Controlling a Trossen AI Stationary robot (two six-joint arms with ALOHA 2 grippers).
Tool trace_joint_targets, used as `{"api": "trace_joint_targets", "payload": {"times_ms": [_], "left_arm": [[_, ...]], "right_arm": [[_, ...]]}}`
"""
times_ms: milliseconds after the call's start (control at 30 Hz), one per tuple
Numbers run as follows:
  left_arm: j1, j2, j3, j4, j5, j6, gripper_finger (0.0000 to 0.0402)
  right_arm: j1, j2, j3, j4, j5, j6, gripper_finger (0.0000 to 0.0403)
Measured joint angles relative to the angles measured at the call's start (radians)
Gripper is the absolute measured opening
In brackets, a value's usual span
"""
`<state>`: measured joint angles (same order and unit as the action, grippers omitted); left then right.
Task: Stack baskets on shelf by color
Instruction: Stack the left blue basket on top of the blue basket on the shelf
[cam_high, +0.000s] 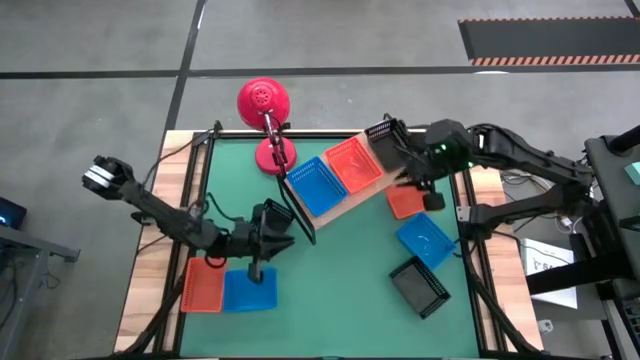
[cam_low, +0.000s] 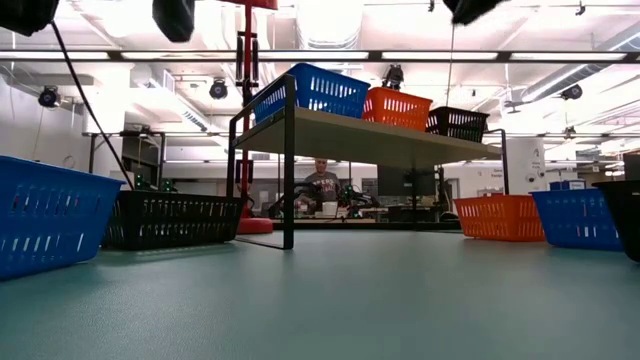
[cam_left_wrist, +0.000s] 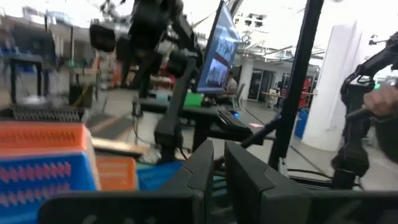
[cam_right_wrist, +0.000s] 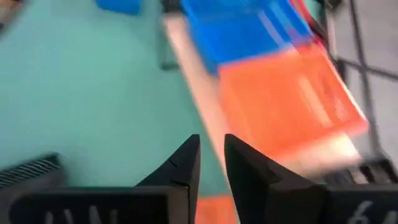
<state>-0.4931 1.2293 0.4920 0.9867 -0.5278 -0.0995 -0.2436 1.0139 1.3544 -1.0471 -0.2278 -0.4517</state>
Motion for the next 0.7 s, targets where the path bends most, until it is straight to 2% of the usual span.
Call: {"api": "trace_joint_targets", "payload": {"times_ms": [233,400,533,633,700], "left_arm": [[-0.029,0.112,0.058,-0.002,0.0,-0.109,0.0022],[-0.086,0.124,0.095,-0.022,-0.001,-0.159,0.0022],[-0.134,0.121,0.125,-0.107,-0.036,-0.228,0.0022],[-0.166,0.12,0.157,-0.207,-0.064,-0.353,0.0022],[-0.187,0.126,0.191,-0.329,-0.086,-0.463,0.0022]], "right_arm": [[0.232,0.011,0.0,0.041,-0.008,0.069,0.0033],[0.363,0.015,-0.011,0.037,0.016,0.114,0.002],[0.427,0.015,-0.028,0.038,0.028,0.123,0.001],[0.461,0.016,-0.05,0.058,0.029,0.139,0.0009],[0.481,0.016,-0.074,0.09,0.03,0.138,0.0009]]}}
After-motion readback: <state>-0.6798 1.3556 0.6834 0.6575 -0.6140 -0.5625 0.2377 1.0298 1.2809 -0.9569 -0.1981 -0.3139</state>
